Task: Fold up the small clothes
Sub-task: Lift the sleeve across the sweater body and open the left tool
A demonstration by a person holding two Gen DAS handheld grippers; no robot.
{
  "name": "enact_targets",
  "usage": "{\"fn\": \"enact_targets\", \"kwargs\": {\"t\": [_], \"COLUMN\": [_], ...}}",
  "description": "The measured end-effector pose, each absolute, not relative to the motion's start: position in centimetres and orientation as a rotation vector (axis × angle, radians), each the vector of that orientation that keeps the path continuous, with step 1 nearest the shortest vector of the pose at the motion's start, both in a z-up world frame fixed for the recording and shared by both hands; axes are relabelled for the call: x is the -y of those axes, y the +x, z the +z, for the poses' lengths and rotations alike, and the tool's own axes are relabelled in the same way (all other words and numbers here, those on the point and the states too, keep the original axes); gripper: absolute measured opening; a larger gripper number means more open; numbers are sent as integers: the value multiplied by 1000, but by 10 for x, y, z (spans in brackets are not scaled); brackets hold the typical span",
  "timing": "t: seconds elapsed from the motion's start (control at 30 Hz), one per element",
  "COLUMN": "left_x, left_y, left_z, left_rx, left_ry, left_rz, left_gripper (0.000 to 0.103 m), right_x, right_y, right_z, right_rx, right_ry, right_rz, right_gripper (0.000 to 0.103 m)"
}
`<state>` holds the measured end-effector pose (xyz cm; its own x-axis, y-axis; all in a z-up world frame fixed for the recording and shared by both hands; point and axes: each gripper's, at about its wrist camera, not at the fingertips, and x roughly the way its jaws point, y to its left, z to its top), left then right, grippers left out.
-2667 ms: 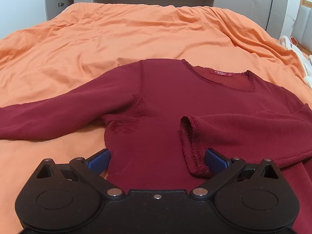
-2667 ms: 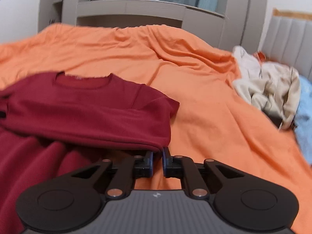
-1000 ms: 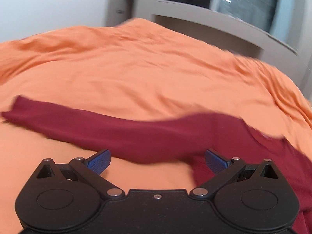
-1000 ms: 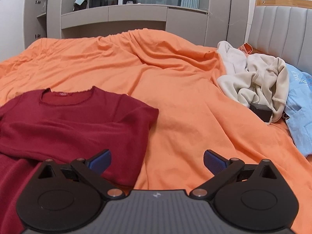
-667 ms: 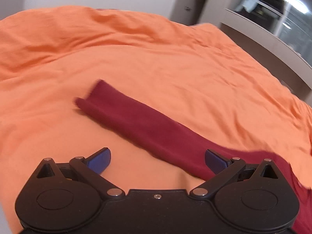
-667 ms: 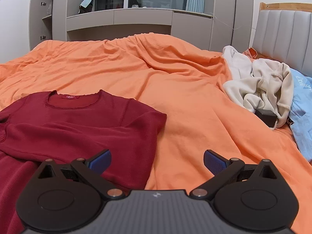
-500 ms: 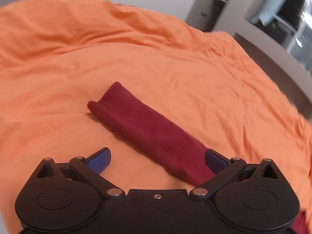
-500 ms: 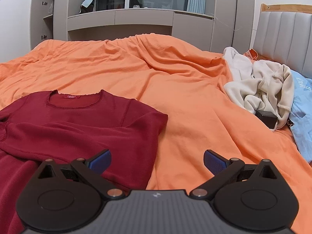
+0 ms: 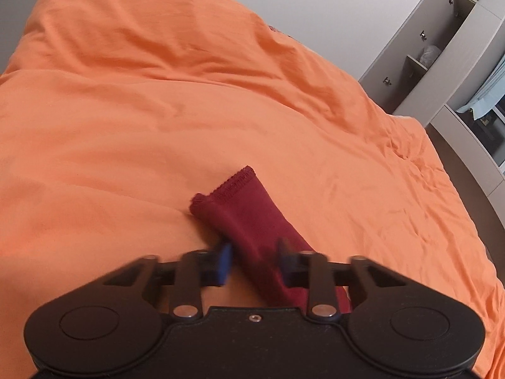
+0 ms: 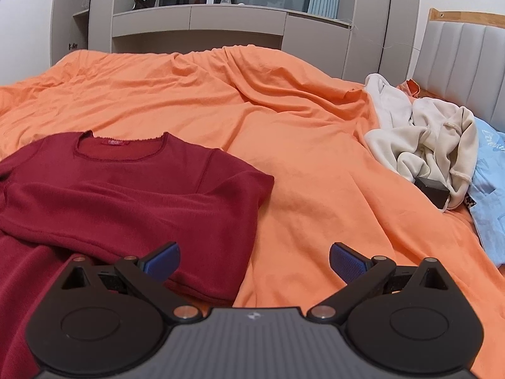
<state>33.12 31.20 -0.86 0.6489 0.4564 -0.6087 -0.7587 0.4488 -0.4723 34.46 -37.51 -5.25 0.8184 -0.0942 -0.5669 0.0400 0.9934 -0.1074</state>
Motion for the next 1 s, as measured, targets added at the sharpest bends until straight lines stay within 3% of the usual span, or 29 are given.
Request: {"fn": "enact_targets", "kwargs": {"t": [0.07, 0.43, 0.77, 1.0], "left_x": [-310, -248, -112, -6], "left_y": [333, 354, 385, 406], "left_z": [-7, 62, 120, 103], "left_rx": [-413, -236, -181, -238], "left_ry": [-777, -463, -235, -70], "left_rz": [774, 587, 215, -41], "left_gripper": [5, 3, 4, 4], "right_x": [375, 377, 383, 395], "right_y": [345, 342, 338, 334], "right_z": [-53, -49, -39, -31], "right_rx": [-609, -594, -559, -532], "right_ry": [-97, -84, -52, 1], "right_rz": [-72, -70, -74, -97], "right_gripper": [103, 103, 103, 103]}}
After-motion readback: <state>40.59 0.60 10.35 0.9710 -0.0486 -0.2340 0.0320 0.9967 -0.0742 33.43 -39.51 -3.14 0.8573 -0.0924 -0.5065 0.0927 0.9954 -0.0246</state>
